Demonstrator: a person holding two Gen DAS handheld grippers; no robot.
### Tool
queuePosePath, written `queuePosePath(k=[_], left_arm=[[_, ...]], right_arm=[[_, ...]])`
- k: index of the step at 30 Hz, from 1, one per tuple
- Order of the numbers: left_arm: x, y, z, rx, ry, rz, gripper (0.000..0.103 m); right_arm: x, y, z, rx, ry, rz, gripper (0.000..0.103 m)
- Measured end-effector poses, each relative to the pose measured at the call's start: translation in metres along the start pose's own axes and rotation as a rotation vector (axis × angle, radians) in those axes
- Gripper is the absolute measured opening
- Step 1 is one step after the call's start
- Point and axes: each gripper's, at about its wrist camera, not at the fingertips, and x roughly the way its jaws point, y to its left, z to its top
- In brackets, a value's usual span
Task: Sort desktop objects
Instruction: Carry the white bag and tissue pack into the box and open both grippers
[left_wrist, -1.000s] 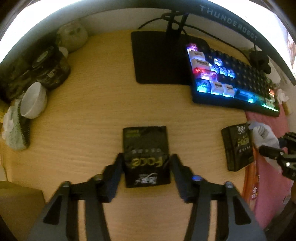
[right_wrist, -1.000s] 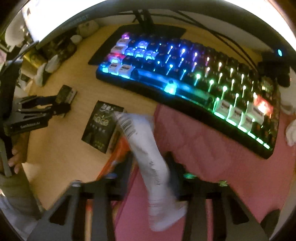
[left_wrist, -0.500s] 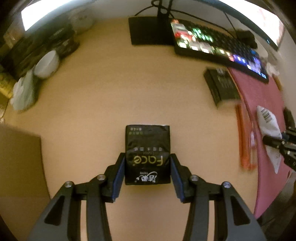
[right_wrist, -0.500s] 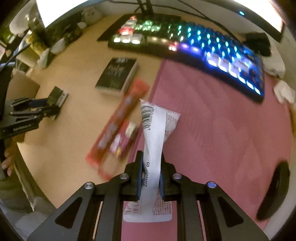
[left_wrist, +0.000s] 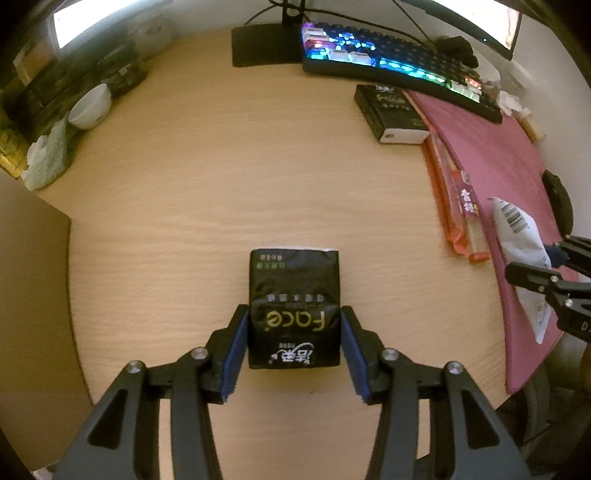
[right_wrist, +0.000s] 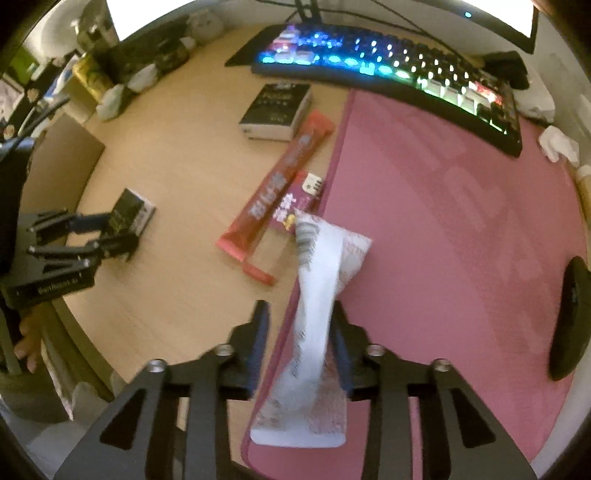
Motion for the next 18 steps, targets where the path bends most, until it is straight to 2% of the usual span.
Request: queuePosePath(k=[8,10,15,18], left_arm=[[-0.002,0.004,0.001,0.006,0.001,0.006,0.054],[-0.002,0.005,0.001,0.01,0.004,0.011,0.052],[-0.007,0.011,-0.002,0.011,0.003,0.01,0.052],[-0.018,0.019,-0.006,0.0,-0.019,-0.016,0.052]], right_arm=[[0.009,-0.004,0.009,-0.005,0.02,-0.023,0.037],[0.008,-0.005,0.008,-0.01,0.026,-0.042,0.016],[0.004,-0.007,0.009,0.002,0.026,-0.043,0.015],[-0.005,-0.009,0.01,-0.009,0.014,-0.041,0.015]])
